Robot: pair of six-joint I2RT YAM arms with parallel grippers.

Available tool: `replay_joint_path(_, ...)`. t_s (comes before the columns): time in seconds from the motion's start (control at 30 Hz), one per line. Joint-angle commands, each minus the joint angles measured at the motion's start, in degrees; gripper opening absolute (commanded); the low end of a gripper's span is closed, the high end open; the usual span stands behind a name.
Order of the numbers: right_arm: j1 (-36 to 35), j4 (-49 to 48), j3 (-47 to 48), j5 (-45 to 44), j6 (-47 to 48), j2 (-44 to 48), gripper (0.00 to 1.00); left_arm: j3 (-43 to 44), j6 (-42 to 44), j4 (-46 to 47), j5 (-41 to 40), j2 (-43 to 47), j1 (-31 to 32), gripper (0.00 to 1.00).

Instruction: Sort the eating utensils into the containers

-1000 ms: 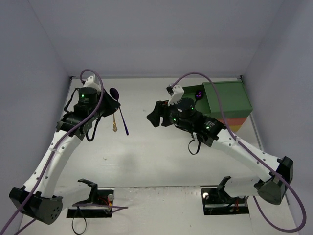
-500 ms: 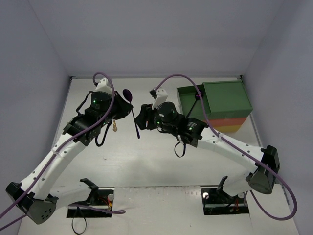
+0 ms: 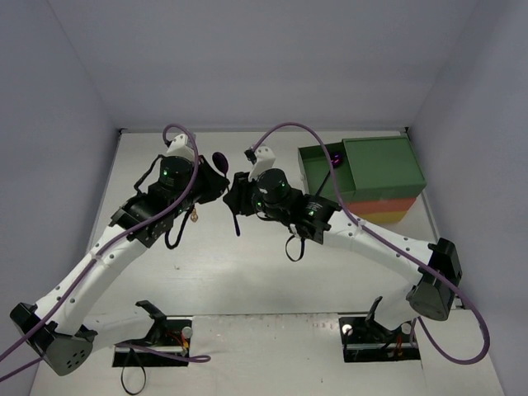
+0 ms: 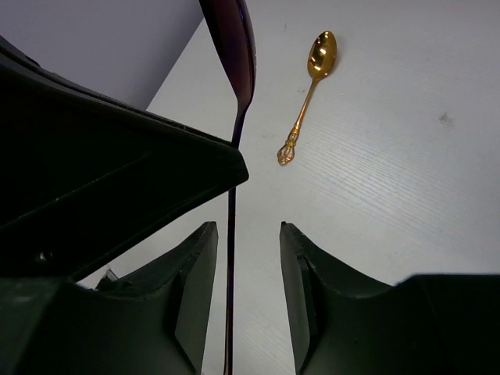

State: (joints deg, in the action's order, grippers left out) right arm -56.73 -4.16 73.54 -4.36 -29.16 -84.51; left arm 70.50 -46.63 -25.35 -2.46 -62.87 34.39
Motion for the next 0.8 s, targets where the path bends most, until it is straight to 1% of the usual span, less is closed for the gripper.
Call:
replay_joint_path(0.0,-0.4,-4.5,3.2,-2.2,0.6,0.1,0.28,0.6,0.1,4.6,-0.7,0.0,0.7,0.00)
replay_joint_path(0.13,-0.4,-4.5,3.1,-3.3,0.8,0.2,0.15,-0.3,0.7,4.6,-0.9,0.0,0.8,0.00)
replay_joint_path(0.23,-0.4,-4.5,3.0,-4.3,0.7,0.4,0.01,-1.0,1.5,4.6,-1.0,-0.1,0.8,0.00)
replay_joint_path(0.3,-0.4,-4.4,2.6,-4.9,0.5,0.5,0.00,-1.7,2.6,4.5,-1.9,0.2,0.8,0.04)
replay_joint_path(0.33,-0.4,-4.4,2.4,-5.5,0.4,0.8,0.00,-2.1,2.9,4.5,-3.1,0.7,0.8,0.18)
replay_joint_path(0.37,-0.4,-4.4,2.1,-6.2,0.3,1.0,0.00,-2.5,3.4,4.4,-4.7,1.4,0.8,0.35)
replay_joint_path(0.4,-0.3,-4.4,1.8,-6.9,0.2,1.2,0.00,-2.9,4.1,4.2,-6.4,2.2,0.8,0.49)
replay_joint_path(0.43,-0.3,-4.4,1.4,-7.8,0.1,1.4,0.00,-3.1,5.0,3.7,-8.3,3.1,0.8,0.61)
replay_joint_path(0.47,-0.3,-4.4,1.0,-8.7,0.0,1.7,0.00,-3.2,5.9,3.1,-10.0,4.0,0.8,0.70)
replay_joint_path(0.5,-0.2,-4.3,0.6,-9.7,0.0,2.0,0.00,-3.0,6.9,2.4,-11.1,5.0,0.8,0.77)
replay_joint_path(0.63,1.0,-3.5,-0.7,-13.0,-0.1,3.5,0.00,-1.3,11.9,-1.0,-19.5,8.9,0.8,0.84)
replay_joint_path(0.77,4.7,-0.9,-0.9,-17.8,-0.2,5.7,0.00,-1.8,17.3,-3.1,-27.4,11.9,0.6,0.85)
